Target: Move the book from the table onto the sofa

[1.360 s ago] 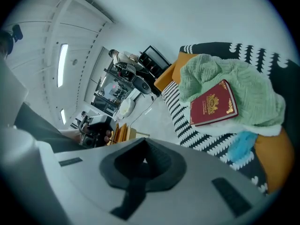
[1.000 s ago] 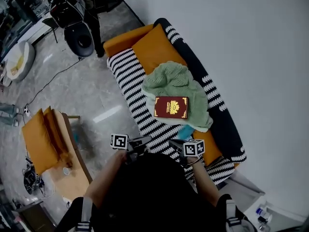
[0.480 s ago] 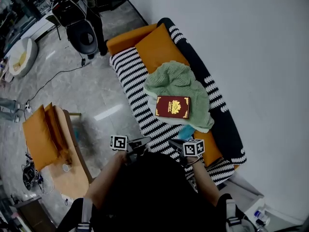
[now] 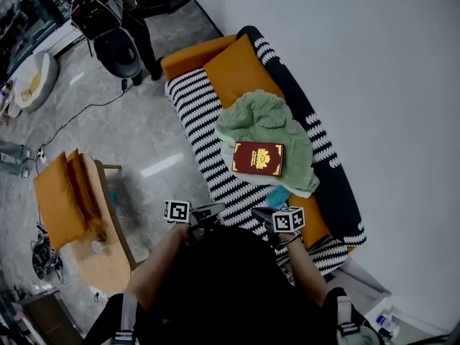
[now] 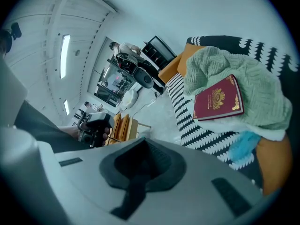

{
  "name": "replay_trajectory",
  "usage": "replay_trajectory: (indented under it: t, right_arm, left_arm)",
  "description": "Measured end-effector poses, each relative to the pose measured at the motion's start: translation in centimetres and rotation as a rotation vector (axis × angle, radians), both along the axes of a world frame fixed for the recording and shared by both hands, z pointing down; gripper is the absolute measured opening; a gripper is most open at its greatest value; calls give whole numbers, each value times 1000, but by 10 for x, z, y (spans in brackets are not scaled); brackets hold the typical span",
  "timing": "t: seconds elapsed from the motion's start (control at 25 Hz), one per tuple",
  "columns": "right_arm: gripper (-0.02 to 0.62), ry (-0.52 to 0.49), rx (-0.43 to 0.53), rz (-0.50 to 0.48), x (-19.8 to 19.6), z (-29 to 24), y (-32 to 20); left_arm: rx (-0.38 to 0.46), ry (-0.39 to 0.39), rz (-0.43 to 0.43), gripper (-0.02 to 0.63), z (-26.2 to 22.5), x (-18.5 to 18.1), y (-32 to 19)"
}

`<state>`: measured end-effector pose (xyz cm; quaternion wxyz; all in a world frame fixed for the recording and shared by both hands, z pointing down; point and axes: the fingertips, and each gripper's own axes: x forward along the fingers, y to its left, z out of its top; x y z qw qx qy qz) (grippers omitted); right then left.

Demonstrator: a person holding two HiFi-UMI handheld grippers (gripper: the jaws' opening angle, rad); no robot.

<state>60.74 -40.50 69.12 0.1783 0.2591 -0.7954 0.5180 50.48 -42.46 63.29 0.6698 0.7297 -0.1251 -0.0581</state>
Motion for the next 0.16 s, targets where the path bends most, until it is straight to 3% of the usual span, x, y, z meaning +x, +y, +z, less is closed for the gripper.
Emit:
replay_trajectory:
  t: [0.16]
  right_arm:
    - [6, 5, -4, -2, 1, 1, 1]
  left_arm:
    - [-2, 4, -7, 11, -2, -3, 1]
